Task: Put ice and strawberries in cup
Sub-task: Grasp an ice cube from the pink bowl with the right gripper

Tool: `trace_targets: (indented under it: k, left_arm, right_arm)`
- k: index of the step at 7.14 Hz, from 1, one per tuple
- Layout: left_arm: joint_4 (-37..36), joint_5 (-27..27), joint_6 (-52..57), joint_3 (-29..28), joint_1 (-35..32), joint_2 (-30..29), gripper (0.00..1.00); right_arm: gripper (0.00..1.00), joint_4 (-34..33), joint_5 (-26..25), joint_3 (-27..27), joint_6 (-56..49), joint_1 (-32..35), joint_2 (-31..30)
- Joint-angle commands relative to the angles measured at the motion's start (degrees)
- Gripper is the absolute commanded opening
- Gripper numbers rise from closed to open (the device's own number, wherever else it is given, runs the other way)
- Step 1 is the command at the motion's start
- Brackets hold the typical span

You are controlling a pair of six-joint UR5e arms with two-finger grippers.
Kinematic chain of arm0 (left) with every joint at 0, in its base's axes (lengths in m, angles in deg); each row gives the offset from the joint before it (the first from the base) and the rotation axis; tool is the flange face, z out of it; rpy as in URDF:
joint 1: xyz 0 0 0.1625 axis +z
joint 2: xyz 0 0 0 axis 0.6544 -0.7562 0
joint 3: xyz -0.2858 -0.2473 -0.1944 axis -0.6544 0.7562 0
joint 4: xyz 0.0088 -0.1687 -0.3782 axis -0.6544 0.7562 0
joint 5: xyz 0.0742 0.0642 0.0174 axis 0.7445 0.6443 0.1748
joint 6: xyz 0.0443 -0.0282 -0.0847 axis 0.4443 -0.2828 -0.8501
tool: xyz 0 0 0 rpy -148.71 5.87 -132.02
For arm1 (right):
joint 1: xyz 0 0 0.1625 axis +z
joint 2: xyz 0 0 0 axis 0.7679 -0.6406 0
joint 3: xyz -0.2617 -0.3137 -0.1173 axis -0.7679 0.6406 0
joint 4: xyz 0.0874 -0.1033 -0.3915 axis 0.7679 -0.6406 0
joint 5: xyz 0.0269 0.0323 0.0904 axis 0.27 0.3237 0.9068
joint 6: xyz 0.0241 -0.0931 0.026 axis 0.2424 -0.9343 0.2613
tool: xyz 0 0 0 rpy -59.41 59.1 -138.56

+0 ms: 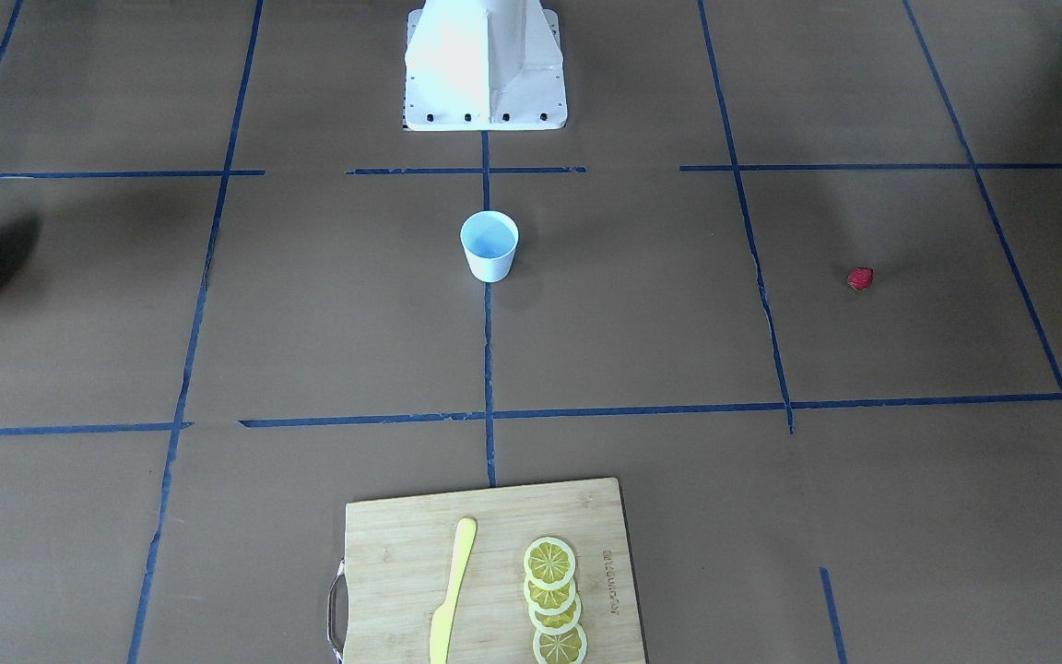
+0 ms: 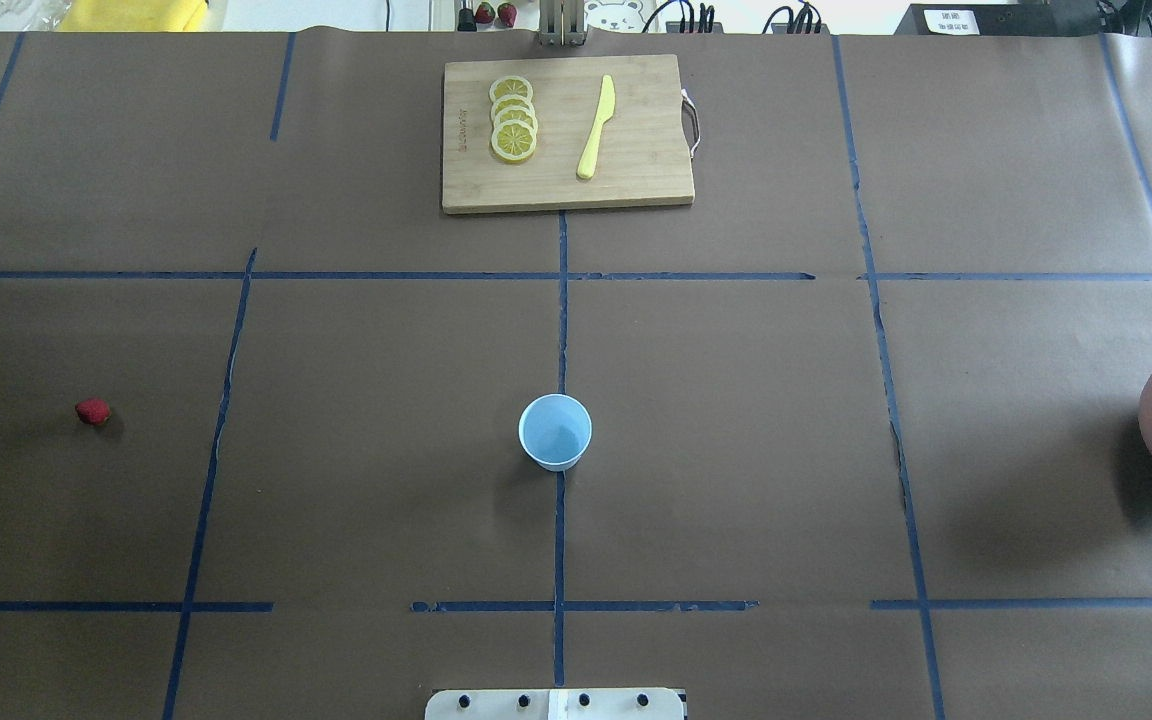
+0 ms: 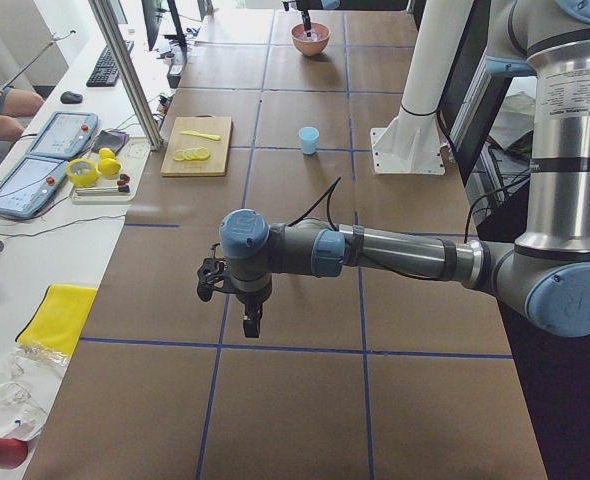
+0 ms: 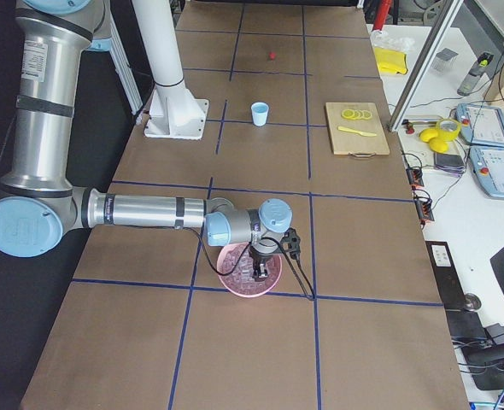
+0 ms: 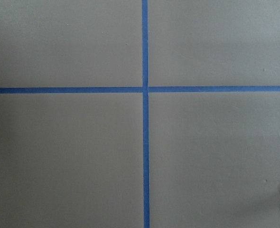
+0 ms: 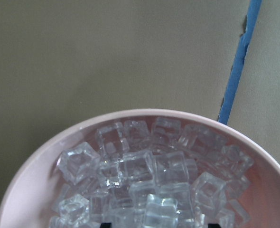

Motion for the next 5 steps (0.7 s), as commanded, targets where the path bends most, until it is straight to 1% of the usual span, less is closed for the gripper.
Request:
trace_targets:
  k: [1, 5]
  left_arm:
    - [-0.2, 0.0, 0.0, 0.5, 0.0, 0.1, 1.00]
    - [-0.2, 0.0, 0.0, 0.6, 0.0, 0.1, 1.00]
  right_arm:
    - [0.70, -0.1, 0.0, 0.0, 0.0, 0.0, 0.0]
    - [0.69, -0.1, -0.2, 0.2, 0.0, 0.0, 0.0]
